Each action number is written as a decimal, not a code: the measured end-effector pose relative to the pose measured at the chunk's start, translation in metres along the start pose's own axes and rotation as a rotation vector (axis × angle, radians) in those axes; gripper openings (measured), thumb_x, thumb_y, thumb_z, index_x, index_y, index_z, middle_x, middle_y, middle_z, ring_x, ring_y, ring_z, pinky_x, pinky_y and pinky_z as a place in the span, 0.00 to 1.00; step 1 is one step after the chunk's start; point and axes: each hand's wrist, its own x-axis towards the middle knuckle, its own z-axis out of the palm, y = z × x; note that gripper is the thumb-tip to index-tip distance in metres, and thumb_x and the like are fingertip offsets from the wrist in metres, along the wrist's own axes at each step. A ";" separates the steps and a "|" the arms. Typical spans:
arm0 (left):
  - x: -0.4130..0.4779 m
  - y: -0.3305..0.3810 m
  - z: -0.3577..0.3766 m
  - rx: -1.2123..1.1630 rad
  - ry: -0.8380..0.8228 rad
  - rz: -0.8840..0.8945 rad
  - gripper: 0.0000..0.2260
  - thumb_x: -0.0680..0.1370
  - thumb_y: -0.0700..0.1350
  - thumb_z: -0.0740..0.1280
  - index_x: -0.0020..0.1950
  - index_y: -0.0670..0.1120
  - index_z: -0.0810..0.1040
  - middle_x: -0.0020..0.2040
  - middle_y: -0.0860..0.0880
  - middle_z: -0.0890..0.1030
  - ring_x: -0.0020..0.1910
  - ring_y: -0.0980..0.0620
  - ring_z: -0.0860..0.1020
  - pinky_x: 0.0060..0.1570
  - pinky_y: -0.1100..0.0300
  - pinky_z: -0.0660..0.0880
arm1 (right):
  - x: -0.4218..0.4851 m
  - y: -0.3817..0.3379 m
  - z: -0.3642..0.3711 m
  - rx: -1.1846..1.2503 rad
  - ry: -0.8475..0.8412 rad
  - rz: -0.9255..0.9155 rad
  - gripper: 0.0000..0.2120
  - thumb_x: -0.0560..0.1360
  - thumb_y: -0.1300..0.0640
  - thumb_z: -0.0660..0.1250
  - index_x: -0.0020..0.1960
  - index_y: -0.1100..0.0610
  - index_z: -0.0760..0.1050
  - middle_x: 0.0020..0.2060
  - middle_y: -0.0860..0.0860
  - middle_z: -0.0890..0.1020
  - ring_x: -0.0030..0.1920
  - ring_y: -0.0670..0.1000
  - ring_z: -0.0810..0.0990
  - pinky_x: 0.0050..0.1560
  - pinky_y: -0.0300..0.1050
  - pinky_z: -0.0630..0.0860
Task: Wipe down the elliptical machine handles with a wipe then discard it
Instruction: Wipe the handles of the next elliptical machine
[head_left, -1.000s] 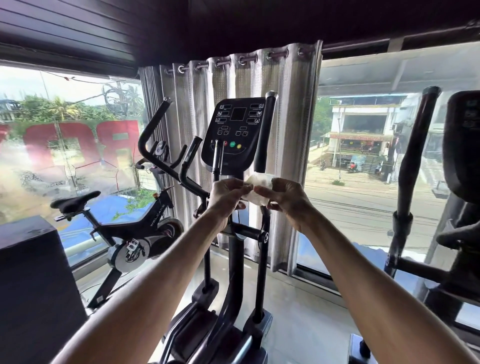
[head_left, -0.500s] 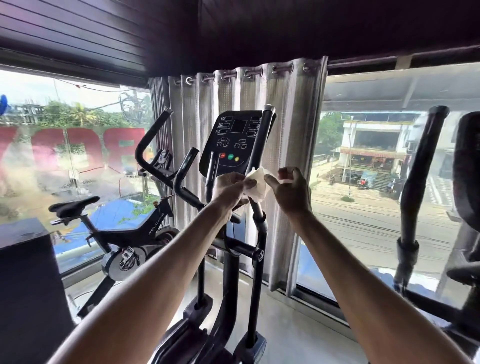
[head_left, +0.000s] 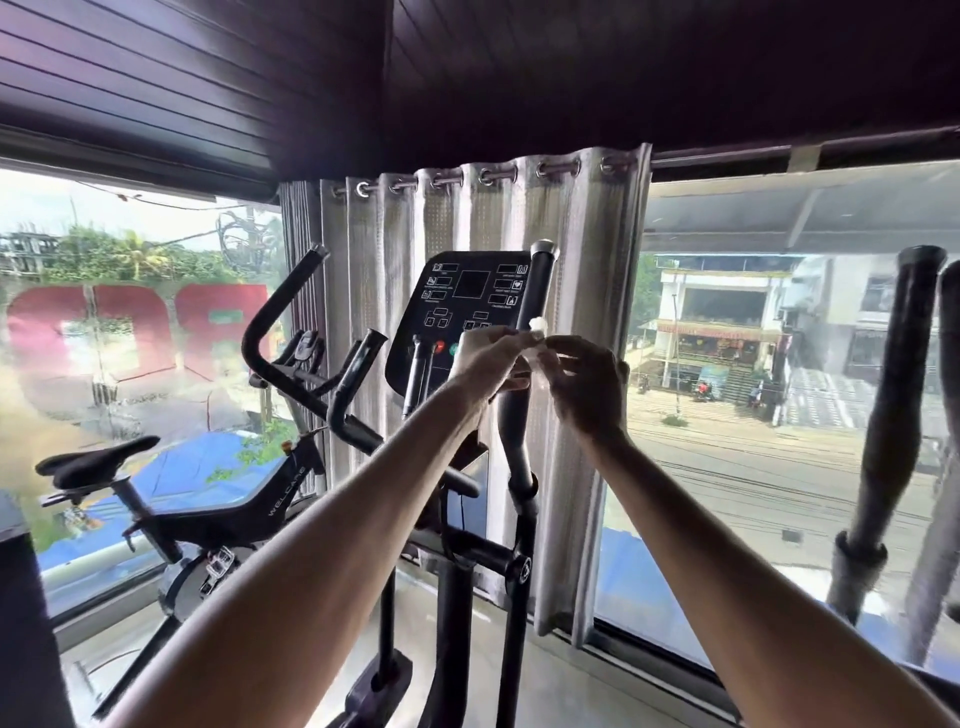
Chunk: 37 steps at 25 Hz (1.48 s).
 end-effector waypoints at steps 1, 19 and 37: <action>0.016 -0.001 -0.002 -0.023 -0.004 0.006 0.09 0.78 0.46 0.73 0.53 0.40 0.84 0.46 0.45 0.86 0.43 0.51 0.85 0.47 0.53 0.82 | 0.012 0.003 0.005 -0.025 0.071 -0.011 0.09 0.78 0.47 0.70 0.50 0.51 0.86 0.45 0.44 0.87 0.41 0.39 0.81 0.57 0.51 0.76; 0.175 -0.030 0.034 0.205 0.105 0.154 0.11 0.77 0.47 0.72 0.59 0.49 0.82 0.54 0.51 0.85 0.55 0.50 0.81 0.57 0.56 0.76 | 0.186 0.057 0.073 -0.407 0.107 -0.465 0.04 0.74 0.62 0.72 0.42 0.62 0.84 0.38 0.57 0.85 0.39 0.58 0.83 0.41 0.46 0.73; 0.160 -0.046 0.045 0.108 0.227 0.253 0.12 0.79 0.45 0.70 0.63 0.50 0.83 0.51 0.51 0.87 0.49 0.55 0.82 0.55 0.58 0.78 | 0.209 0.073 0.058 -0.413 -0.081 -0.576 0.07 0.72 0.63 0.76 0.51 0.60 0.86 0.44 0.55 0.84 0.43 0.51 0.81 0.48 0.33 0.71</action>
